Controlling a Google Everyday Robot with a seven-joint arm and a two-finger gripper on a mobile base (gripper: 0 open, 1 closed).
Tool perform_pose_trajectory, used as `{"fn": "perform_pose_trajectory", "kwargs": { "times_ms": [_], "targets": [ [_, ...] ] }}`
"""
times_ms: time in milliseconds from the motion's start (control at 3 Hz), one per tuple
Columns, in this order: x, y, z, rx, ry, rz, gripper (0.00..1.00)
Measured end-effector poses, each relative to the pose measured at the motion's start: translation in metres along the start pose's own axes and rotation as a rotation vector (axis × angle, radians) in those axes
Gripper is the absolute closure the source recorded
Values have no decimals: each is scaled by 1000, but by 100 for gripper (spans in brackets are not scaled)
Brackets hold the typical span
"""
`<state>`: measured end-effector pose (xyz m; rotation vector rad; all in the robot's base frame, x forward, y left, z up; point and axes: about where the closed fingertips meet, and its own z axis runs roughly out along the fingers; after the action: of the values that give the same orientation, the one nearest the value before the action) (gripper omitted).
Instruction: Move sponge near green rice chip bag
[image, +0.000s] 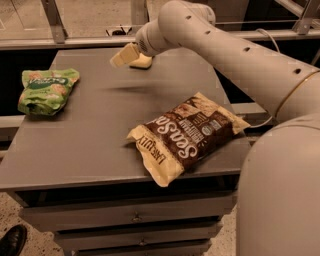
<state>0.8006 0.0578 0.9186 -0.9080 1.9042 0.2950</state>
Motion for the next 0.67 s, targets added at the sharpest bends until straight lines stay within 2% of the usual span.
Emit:
{"fn": "perform_pose_trajectory", "kwargs": {
  "times_ms": [333,667],
  "targets": [
    [13,-12,30,29,27,14,0],
    [37,-27,46,56,57,47,0]
  ]
}}
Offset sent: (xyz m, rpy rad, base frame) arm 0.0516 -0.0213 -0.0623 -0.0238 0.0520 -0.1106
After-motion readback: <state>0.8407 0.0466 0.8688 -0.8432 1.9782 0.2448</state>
